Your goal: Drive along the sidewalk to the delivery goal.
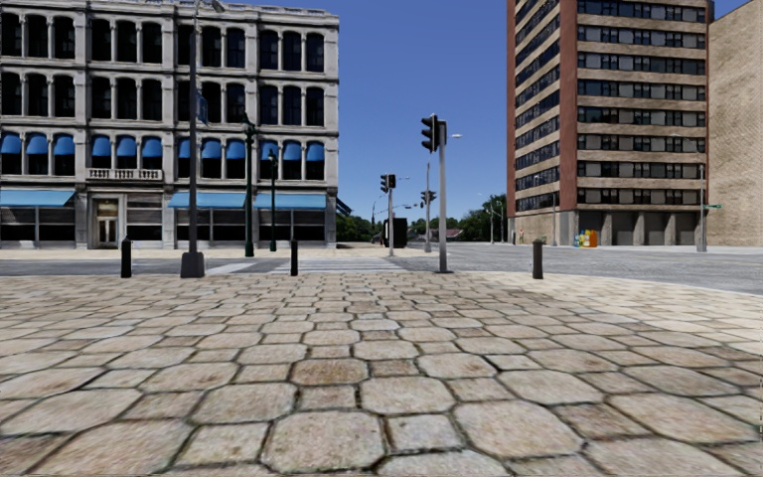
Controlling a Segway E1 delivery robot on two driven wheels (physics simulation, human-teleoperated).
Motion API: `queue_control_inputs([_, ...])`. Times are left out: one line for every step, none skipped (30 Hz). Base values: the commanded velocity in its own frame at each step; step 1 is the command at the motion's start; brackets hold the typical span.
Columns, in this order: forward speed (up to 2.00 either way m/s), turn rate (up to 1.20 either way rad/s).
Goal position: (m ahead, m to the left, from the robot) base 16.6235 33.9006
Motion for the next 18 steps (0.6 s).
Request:
queue_control_inputs([2.0, 0.0])
queue_control_inputs([2.0, 0.0])
queue_control_inputs([2.0, 0.04])
queue_control_inputs([2.0, 0.04])
queue_control_inputs([2.0, 0.06])
queue_control_inputs([2.0, 0.06])
queue_control_inputs([2.0, 0.07])
queue_control_inputs([2.0, 0.07])
queue_control_inputs([2.0, 0.09])
queue_control_inputs([2.0, 0.11])
queue_control_inputs([2.0, 0.11])
queue_control_inputs([2.0, 0.12])
queue_control_inputs([2.0, 0.12])
queue_control_inputs([2.0, 0.13])
queue_control_inputs([2.0, 0.15])
queue_control_inputs([2.0, 0.17])
queue_control_inputs([2.0, 0.17])
queue_control_inputs([2.0, 0.18])
